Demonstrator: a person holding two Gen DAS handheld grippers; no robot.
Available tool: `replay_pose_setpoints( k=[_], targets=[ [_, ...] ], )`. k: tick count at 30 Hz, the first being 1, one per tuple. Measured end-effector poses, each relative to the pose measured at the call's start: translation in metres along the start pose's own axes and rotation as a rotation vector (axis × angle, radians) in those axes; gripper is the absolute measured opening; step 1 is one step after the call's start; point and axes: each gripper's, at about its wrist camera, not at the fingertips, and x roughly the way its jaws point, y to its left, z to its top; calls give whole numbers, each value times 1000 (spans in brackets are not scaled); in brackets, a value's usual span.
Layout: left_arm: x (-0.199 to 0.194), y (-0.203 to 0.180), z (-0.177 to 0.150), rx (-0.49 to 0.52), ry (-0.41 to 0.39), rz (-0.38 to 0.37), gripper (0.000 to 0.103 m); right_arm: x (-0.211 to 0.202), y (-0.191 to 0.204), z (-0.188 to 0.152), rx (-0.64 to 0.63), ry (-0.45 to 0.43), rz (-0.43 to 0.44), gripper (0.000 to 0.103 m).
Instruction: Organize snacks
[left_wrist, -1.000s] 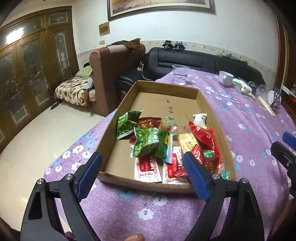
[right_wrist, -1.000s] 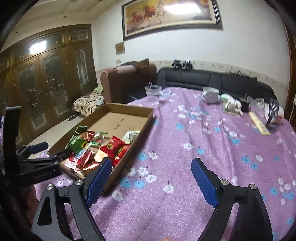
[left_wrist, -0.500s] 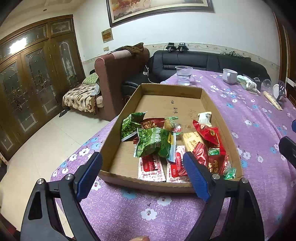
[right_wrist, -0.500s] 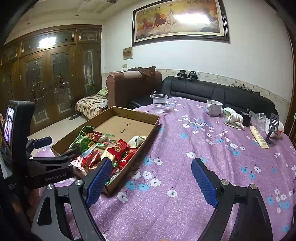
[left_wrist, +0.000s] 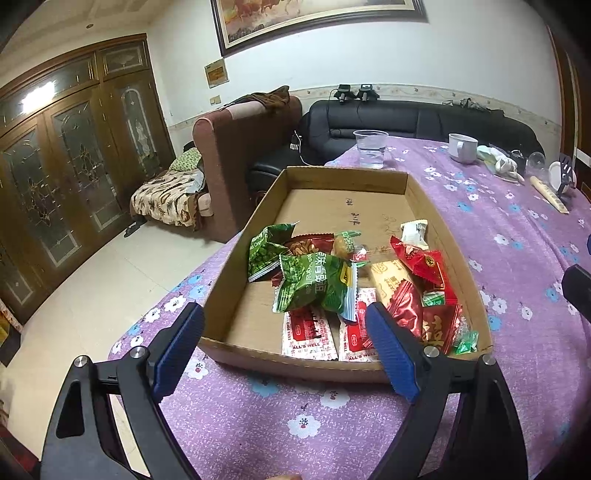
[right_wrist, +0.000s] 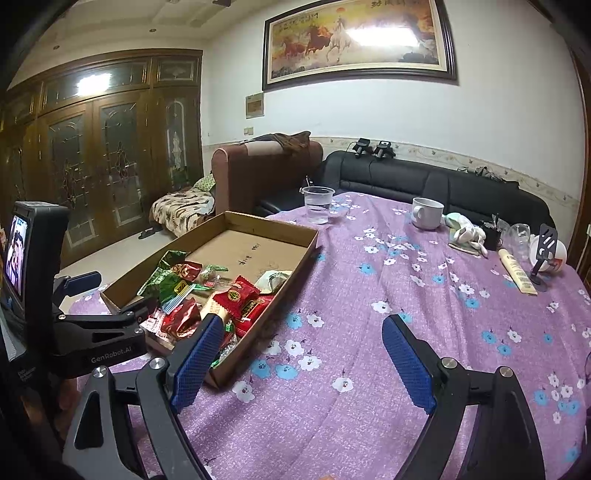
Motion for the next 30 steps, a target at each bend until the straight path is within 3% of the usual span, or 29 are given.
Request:
replay_pose_setpoints(
  k=[16,30],
  targets=[
    [0,2,3,3,-7,22,90,-1,-4,0,13,-5,6,89],
    [-2,36,19,-68,-32,35,90,0,-5,0,22,-3,-2,89]
  ],
)
